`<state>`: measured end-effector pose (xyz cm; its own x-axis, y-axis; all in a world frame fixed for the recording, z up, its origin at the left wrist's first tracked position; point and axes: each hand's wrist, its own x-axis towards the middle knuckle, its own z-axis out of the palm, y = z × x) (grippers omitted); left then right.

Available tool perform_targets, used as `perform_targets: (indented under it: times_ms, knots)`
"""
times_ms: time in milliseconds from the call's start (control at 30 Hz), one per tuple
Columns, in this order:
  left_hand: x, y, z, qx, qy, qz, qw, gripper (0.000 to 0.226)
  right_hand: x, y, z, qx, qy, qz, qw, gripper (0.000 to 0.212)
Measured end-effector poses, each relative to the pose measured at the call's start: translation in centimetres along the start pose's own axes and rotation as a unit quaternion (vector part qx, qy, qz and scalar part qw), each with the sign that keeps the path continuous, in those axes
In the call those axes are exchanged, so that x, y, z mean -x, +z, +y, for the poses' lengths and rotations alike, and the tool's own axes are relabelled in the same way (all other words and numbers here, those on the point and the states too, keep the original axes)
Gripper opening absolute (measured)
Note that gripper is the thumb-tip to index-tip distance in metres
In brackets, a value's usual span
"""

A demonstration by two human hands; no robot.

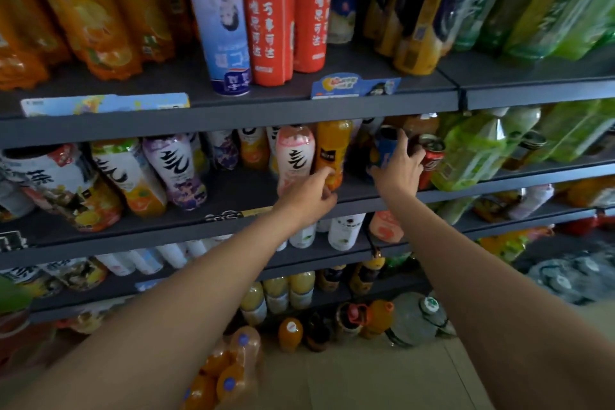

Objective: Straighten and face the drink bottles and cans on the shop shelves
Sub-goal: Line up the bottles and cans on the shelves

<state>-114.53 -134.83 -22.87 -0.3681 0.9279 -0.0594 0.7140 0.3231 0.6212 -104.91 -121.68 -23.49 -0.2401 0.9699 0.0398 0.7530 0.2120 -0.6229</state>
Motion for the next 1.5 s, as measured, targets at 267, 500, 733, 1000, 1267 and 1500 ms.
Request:
perform_targets:
  times_ms: [267, 500, 733, 1000, 1267, 1500]
  knots:
    - [-2.6, 2.1, 2.1, -0.006, 0.023, 0.02, 1.0, 0.039, -3.6, 1.9, 1.0, -0.001, -0.046, 0.022, 0.999, 0.06]
    - [-2.3, 2.7, 2.2, -0.022, 0.0, 0.01, 1.0, 0.046, -1.1, 2.0, 1.5, -0.046, -0.129, 0.07, 0.988, 0.041]
    - [0.8, 2.8, 4.9, 0.112, 0.008, -0.037, 0.993, 0.077, 6.4, -3.0, 2.0, -0.176, -0.151, 0.138, 0.963, 0.041]
    - [7.6, -10.1, 11.3, 0.229, 0.132, 0.117, 0.957, 0.065, 12.5, -13.8, -10.7, -0.264, -0.283, 0.179, 0.904, 0.05]
    - [13.9, -28.5, 15.5, 0.218, 0.201, 0.304, 0.905, 0.056, 16.3, -24.0, -27.6, -0.369, -0.421, 0.088, 0.824, 0.059]
    - [14.1, -36.0, 15.0, 0.228, 0.215, 0.338, 0.887, 0.045, 15.0, -26.4, -34.7, -0.352, -0.504, 0.009, 0.789, 0.066]
